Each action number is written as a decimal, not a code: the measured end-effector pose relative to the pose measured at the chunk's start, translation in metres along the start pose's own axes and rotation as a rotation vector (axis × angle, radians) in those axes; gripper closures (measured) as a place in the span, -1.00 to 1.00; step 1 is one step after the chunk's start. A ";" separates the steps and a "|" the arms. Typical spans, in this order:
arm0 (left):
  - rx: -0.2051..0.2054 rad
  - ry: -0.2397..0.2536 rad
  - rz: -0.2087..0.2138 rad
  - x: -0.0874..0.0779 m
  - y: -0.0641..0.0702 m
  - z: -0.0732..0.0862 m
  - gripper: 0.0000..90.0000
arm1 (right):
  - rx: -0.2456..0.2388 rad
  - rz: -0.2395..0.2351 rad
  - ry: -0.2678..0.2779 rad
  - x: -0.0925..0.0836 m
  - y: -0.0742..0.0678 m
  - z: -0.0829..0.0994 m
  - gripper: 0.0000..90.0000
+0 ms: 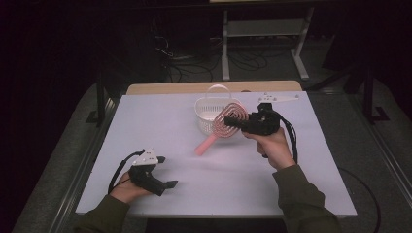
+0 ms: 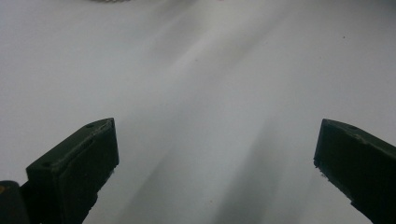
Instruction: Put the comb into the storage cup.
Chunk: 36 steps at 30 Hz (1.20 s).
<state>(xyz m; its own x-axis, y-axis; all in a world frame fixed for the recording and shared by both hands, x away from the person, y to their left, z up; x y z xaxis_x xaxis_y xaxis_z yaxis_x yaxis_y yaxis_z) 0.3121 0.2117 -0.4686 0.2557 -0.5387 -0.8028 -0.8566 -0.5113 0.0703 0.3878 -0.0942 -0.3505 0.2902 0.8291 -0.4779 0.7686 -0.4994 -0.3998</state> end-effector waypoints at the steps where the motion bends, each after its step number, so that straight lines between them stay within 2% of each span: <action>1: 0.001 -0.002 -0.002 0.000 0.000 0.000 -1.00 | -0.001 0.002 0.004 -0.001 0.000 -0.001 0.39; 20: 0.002 -0.025 -0.014 0.001 0.001 0.002 -1.00 | 0.013 0.010 0.049 -0.018 0.006 -0.022 0.39; 36: -0.002 -0.024 -0.014 0.001 0.001 0.002 -1.00 | 0.024 0.043 0.104 -0.043 0.016 -0.046 0.39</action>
Point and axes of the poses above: each handheld gripper's, and its own axes: x roughly forward along the jaws, z roughly out of its underside, y roughly to its right, the point moved 5 cm from there along x, roughly forward along the jaws, and after that the axes turned 14 degrees about -y, right-handed, at the moved point
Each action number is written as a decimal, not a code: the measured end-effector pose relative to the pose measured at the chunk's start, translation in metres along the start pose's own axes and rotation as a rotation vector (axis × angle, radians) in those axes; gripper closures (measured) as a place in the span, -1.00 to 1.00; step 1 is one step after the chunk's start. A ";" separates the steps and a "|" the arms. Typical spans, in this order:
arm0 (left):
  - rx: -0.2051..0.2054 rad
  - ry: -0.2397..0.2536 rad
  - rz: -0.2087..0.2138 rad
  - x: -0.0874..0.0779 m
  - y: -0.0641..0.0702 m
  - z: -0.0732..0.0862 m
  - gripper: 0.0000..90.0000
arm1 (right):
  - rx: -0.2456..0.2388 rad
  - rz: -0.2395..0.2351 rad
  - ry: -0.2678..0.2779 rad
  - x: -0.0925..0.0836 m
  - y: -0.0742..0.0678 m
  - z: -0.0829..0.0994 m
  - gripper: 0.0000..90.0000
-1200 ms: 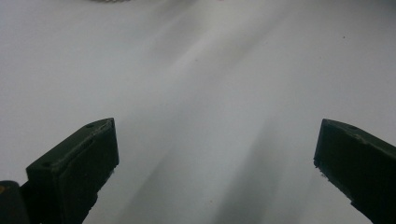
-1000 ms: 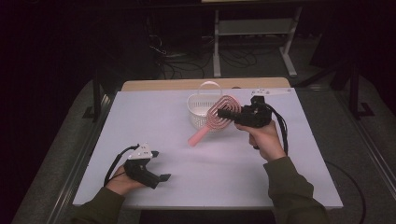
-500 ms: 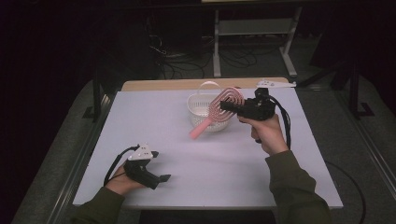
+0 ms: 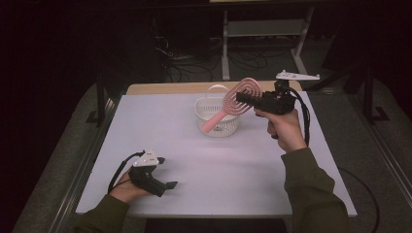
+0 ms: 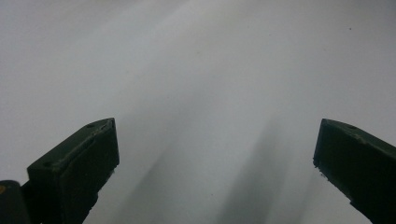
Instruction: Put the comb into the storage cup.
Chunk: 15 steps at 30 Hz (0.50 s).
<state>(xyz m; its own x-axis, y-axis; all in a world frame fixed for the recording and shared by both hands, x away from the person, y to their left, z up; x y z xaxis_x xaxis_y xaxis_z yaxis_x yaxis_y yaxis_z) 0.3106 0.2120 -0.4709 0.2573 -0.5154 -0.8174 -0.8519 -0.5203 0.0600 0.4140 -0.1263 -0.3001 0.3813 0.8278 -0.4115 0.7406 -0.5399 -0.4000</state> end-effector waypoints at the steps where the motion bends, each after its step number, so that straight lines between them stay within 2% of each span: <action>1: 0.000 -0.002 0.000 0.000 0.000 0.000 -1.00 | 0.002 0.002 0.001 -0.001 0.001 -0.001 0.39; 15: 0.002 -0.017 -0.001 0.001 0.000 0.001 -1.00 | 0.043 0.055 0.046 -0.010 0.022 -0.016 0.39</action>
Point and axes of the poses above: each handheld gripper's, and its own axes: x roughly forward along the jaws, z roughly out of its underside, y roughly to its right, the point moved 5 cm from there along x, roughly forward along the jaws, and after that the axes turned 14 degrees about -y, right-handed, at the moved point
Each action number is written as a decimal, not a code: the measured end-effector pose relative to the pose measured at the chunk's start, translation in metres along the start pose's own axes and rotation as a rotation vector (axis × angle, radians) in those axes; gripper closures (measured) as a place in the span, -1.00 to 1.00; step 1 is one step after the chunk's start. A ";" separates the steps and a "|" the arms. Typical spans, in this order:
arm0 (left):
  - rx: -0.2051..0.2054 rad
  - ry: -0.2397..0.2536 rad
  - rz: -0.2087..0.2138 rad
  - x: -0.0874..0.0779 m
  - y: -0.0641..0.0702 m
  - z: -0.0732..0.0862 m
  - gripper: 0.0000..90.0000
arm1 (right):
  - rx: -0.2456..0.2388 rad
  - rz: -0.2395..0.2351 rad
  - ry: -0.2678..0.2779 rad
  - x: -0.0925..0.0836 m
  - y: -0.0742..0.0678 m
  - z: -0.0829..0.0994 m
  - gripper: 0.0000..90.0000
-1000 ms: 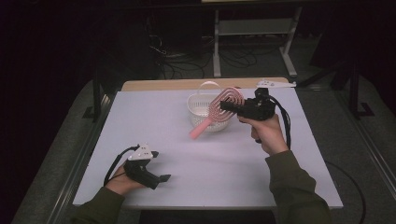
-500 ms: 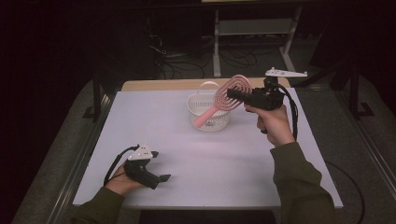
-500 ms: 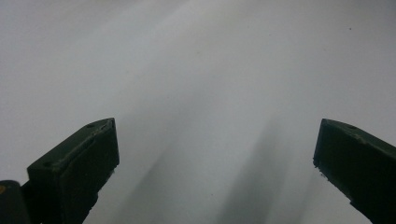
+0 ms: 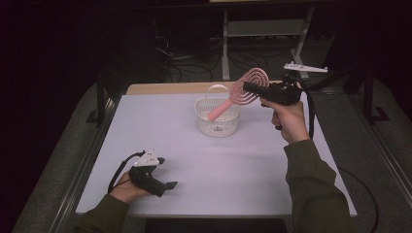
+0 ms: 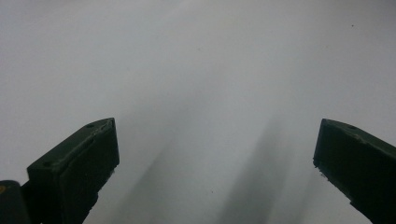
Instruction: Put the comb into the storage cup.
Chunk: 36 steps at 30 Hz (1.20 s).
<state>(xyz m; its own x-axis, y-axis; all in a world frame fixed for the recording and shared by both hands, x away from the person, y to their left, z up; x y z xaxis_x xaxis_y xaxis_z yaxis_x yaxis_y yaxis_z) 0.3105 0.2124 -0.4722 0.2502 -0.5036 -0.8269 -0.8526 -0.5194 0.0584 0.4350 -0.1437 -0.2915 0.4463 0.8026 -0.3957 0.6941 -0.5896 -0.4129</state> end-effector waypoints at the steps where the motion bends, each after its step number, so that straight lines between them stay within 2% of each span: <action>1: -0.001 -0.001 0.000 0.000 0.000 0.000 -1.00 | 0.004 0.005 0.002 0.000 0.002 -0.001 0.39; 13: 0.006 -0.008 0.002 0.001 0.001 0.000 -1.00 | 0.060 0.057 0.030 0.008 0.024 -0.003 0.39; 21: 0.010 -0.013 -0.002 0.001 0.001 0.001 -1.00 | 0.087 0.073 0.038 0.020 0.032 -0.002 0.39; 36: 0.016 -0.014 0.000 0.002 0.002 0.001 -1.00 | 0.125 0.080 0.019 0.047 0.039 0.008 0.39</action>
Point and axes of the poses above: each handheld gripper's, and its own axes: x roughly forward along the jaws, z roughly out of its underside, y roughly to its right, the point moved 5 cm from there along x, roughly forward along the jaws, and after that the axes turned 14 degrees about -y, right-handed, at the moved point
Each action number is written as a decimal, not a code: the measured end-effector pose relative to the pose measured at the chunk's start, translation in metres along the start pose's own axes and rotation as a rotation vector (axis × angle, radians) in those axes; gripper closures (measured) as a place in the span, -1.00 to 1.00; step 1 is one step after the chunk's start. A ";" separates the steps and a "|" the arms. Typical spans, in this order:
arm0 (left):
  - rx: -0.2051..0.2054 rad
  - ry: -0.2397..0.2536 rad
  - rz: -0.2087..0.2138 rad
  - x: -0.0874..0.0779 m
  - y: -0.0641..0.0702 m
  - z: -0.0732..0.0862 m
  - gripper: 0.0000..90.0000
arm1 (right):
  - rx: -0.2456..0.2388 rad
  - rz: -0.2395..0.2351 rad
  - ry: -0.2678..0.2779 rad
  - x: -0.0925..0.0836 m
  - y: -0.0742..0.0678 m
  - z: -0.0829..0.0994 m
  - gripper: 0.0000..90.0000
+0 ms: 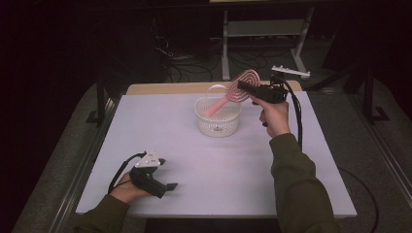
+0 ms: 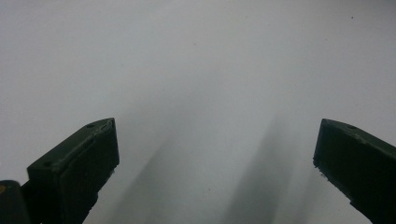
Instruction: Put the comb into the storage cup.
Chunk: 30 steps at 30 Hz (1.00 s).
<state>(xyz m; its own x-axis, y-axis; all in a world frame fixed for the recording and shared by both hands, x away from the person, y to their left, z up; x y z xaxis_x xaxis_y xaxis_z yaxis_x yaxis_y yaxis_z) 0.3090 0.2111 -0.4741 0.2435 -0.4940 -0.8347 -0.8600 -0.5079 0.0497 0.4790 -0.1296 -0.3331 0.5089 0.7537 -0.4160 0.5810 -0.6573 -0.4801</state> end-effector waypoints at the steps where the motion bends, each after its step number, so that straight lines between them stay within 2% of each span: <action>1: -0.001 0.000 0.001 0.000 0.000 0.000 -1.00 | 0.003 0.000 -0.003 0.002 0.000 0.001 0.39; 22: 0.000 -0.001 0.006 0.000 0.000 0.000 -1.00 | 0.018 0.003 -0.025 0.025 0.003 0.011 0.39; 30: 0.000 -0.001 0.007 0.001 0.000 0.000 -1.00 | 0.041 0.007 -0.032 0.033 0.009 0.018 0.39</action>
<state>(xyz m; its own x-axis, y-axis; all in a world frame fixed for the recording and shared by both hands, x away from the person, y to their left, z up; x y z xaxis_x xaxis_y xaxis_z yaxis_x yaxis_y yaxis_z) 0.3087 0.2106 -0.4749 0.2367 -0.4966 -0.8351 -0.8619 -0.5041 0.0555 0.4898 -0.1101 -0.3648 0.4920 0.7492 -0.4435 0.5504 -0.6623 -0.5083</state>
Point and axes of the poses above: each handheld gripper's, and its own axes: x roughly forward along the jaws, z roughly out of its underside, y roughly to its right, the point moved 5 cm from there along x, roughly forward along the jaws, and after that the axes turned 14 degrees about -y, right-handed, at the moved point
